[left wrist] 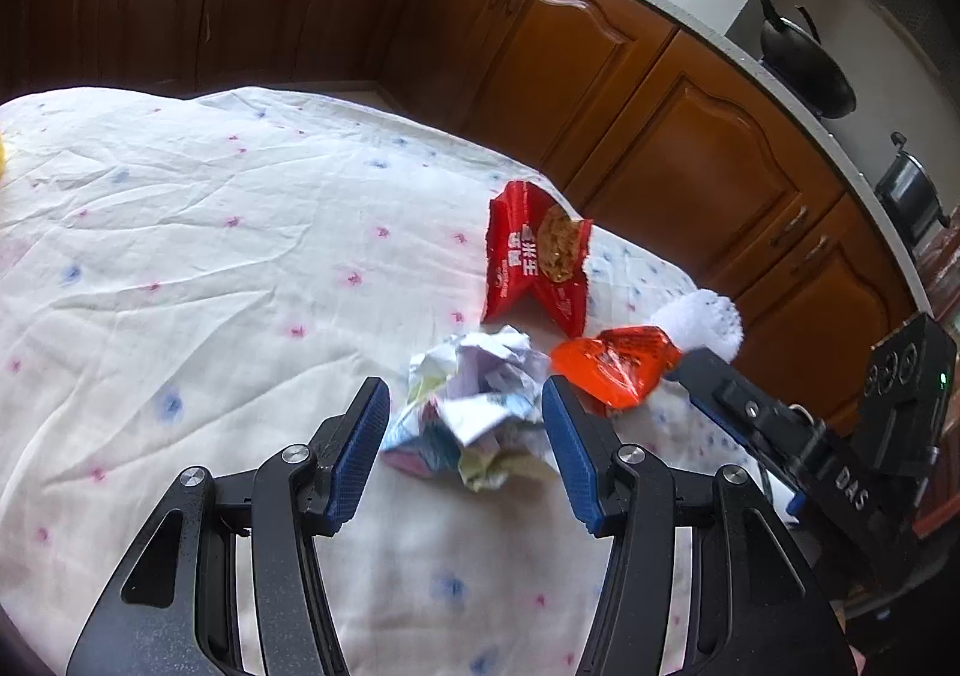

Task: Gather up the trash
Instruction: 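Grasp the crumpled colourful wrapper with the left gripper while the right grasps the orange wrapper, then carry both wrappers over the bin and open both grippers to drop them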

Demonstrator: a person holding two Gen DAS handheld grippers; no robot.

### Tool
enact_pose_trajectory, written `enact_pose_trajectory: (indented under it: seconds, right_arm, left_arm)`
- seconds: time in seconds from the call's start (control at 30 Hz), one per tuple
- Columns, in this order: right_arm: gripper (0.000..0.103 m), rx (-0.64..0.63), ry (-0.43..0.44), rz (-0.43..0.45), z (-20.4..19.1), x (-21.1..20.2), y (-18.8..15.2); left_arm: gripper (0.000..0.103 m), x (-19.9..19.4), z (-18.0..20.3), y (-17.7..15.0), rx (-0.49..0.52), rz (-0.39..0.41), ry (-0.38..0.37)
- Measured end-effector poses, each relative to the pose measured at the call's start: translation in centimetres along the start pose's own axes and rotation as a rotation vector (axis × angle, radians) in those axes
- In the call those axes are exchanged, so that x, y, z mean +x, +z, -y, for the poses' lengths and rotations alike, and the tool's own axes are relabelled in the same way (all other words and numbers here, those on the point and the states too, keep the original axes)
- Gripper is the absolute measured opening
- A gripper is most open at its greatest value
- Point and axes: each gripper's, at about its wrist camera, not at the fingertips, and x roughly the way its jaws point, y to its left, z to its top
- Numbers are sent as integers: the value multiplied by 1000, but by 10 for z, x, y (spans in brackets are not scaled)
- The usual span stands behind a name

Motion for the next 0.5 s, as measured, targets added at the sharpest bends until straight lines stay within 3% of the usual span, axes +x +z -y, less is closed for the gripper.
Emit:
enact_pose_trajectory:
  seconds: [0.03,0.1,0.13,0.2,0.27,0.5]
  right_arm:
    - [52,1,-2,-13,1,5,1]
    - [32,-1,-6,-27,2,9,-1]
    - [28,-1,-11,-19,3,7,-1]
    - [24,-4,-23,4,3,0,-4]
    - [10,6,-17,11,5,-7,-5]
    - [9,31,6,39,13,-47,-22]
  left_arm:
    - [53,5,-1,1,-1,-6,1]
    - [52,11,-1,1,0,-15,3]
    - [52,13,0,1,3,-21,1]
    - [39,16,1,-1,13,-26,-2]
    - [33,15,3,-3,25,-26,-5]
    - [26,-7,11,-13,51,1,-34]
